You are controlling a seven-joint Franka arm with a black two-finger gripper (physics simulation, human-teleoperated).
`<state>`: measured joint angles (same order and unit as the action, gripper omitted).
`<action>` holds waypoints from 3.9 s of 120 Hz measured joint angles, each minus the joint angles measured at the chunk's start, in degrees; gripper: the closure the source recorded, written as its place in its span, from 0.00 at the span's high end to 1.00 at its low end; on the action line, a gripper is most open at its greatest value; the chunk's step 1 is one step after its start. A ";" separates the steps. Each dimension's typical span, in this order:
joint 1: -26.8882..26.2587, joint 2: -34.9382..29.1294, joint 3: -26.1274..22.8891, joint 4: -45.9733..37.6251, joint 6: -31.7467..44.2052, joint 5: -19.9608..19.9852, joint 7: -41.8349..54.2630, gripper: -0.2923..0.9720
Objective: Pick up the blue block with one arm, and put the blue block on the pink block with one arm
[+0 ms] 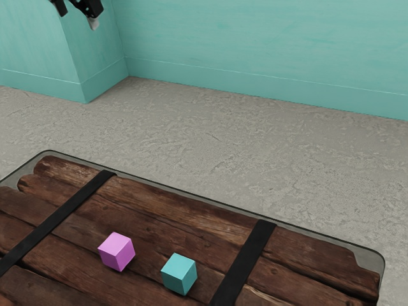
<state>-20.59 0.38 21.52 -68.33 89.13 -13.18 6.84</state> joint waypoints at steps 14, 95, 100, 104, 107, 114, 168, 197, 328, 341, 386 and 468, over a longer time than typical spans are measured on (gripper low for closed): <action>4.77 -1.47 -4.95 0.25 -0.40 0.83 0.33 0.77; -4.63 -17.83 -17.97 -50.15 8.23 4.44 -0.99 0.77; -5.07 -16.48 -17.97 -51.76 9.89 4.73 -1.57 0.77; -5.37 -15.52 -17.94 -52.96 11.30 5.06 -2.03 0.77; -5.49 -14.77 -17.93 -53.79 12.36 5.37 -2.41 0.77; -5.84 -12.41 -17.92 -54.76 14.70 6.38 -3.25 0.77; -6.10 -3.51 -16.53 -64.49 28.56 19.82 -12.73 0.77; -6.10 2.71 -16.37 -64.30 34.37 21.92 -17.32 0.77; -4.46 12.40 -17.56 -61.46 42.49 21.95 -23.88 0.77; -4.50 11.91 -17.56 -61.56 42.92 21.86 -24.01 0.77; -4.75 6.85 -17.56 -67.45 49.66 21.37 -24.35 0.77; -6.14 5.65 -17.47 -71.73 52.09 20.45 -25.49 0.65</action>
<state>-26.73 6.03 4.04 -140.06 141.22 7.27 -18.65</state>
